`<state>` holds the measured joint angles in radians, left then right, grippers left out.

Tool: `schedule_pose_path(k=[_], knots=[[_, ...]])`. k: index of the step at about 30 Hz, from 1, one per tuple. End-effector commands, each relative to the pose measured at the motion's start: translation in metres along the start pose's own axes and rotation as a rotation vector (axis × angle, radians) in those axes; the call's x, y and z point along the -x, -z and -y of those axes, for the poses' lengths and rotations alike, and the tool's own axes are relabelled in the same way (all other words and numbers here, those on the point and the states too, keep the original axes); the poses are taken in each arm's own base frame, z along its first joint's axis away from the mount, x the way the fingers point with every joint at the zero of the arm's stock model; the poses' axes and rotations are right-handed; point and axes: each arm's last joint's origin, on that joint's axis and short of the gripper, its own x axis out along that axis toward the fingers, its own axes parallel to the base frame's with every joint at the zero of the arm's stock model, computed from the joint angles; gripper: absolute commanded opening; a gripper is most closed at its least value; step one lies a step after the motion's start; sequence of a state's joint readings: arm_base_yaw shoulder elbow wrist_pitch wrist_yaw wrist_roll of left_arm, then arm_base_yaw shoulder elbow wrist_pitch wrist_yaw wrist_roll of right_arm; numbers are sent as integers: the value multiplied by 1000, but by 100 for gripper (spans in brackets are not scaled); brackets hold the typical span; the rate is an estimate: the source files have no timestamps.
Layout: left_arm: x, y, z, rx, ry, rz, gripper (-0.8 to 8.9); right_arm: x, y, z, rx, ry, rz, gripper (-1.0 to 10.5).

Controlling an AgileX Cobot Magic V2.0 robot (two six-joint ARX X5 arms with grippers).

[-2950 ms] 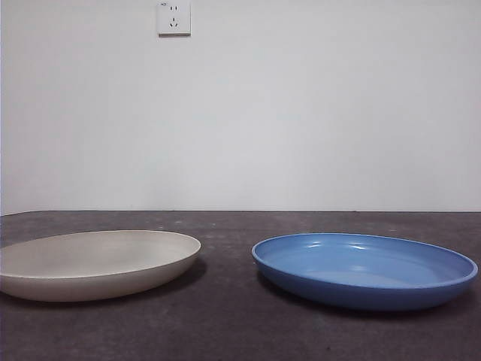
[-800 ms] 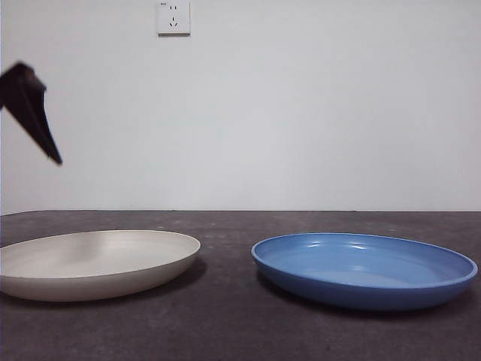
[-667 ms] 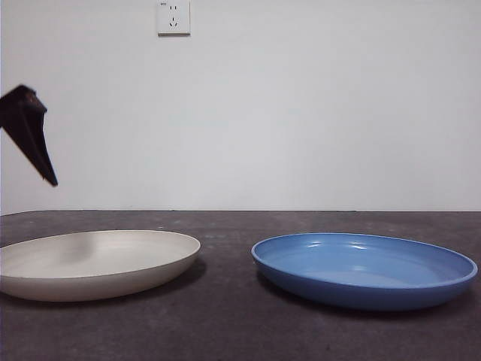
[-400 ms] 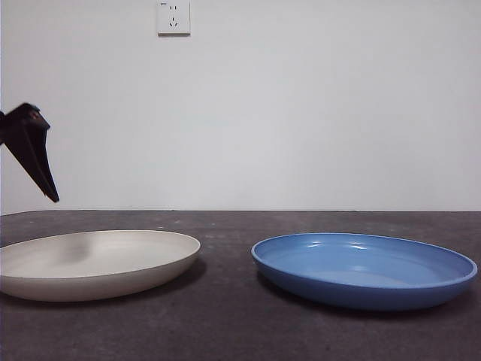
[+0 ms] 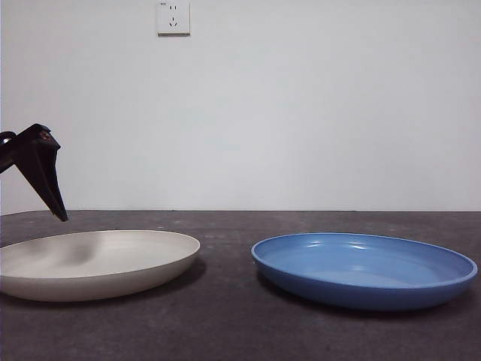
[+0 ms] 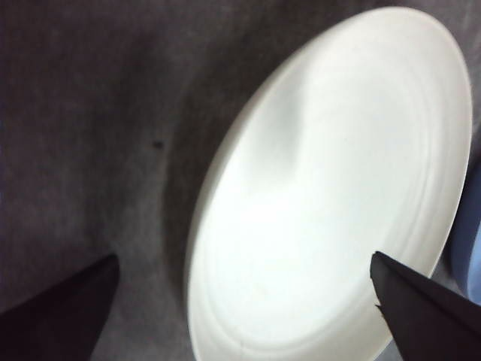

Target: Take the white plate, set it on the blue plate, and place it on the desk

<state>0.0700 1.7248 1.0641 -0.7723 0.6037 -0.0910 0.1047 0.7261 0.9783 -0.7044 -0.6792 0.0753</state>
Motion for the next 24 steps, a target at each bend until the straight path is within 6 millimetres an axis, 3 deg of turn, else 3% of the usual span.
schedule_pose_path(k=[1,8,17,24], knots=[[-6,-5,-1,-12,-2,-11,594,1,-4,-2,11,-4,14,636],[-7,-5,-2,-12,-5,-11,221,1,-4,-2,11,-3,14,635],[-6,-5,-4,-12,-74,-6,118,1,-4,-2,11,-3,14,635],[-7,-6,-4,-15,-98,0,110,1,-4,-2,11,-2,15,635]])
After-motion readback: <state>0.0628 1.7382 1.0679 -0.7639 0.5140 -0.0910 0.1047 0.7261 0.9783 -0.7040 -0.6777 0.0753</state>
